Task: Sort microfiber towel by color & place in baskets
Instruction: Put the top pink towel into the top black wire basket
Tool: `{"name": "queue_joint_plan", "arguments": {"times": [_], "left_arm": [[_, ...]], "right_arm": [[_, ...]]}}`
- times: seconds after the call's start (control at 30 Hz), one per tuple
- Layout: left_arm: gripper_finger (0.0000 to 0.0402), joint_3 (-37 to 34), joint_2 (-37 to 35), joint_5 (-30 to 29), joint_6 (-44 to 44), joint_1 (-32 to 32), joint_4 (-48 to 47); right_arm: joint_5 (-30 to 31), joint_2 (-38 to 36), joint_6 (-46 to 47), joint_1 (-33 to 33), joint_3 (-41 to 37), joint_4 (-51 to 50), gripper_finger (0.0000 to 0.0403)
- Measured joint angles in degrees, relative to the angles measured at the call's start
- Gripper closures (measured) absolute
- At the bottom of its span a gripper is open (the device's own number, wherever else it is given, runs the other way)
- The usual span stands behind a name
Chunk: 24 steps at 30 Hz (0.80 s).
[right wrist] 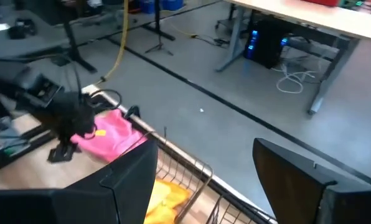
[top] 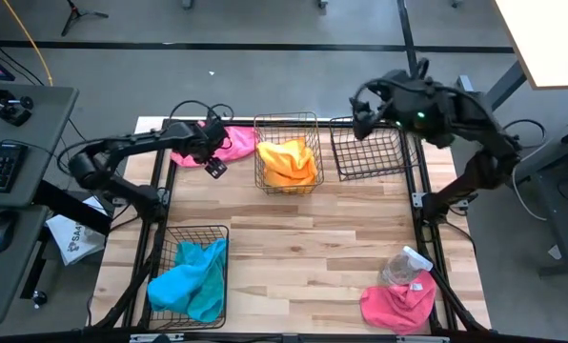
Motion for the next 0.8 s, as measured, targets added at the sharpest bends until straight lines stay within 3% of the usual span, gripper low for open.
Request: {"name": "queue_joint_plan", "arguments": {"times": [0.2,0.33,0.4,0.57,0.8], "left_arm": [[0.0163,0.01,4.98,-2.67,4.55,0.5,2.91],[0.0163,0.01,7.41,0.07,6.54,0.95,4.1],[0.0163,0.01,8.3,-1.48,5.78,0.94,3.37],[0.0163,0.01,8.25,-7.05,4.79,0.82,3.01],[0.0178,0.01,8.19,-7.19,6.51,0.82,4.13]], "right_arm": [[-4.18,3.4,1.08,-4.92,0.0,-0.22,0.0144],[-5.42,5.23,1.42,-6.59,0.0,-0.14,0.0144],[-5.59,5.83,0.57,-6.89,0.0,-0.13,0.0144],[-6.02,6.1,-2.6,-6.85,0.0,-0.09,0.0144],[-6.02,5.45,-5.98,-7.13,0.0,-0.11,0.0144]]}}
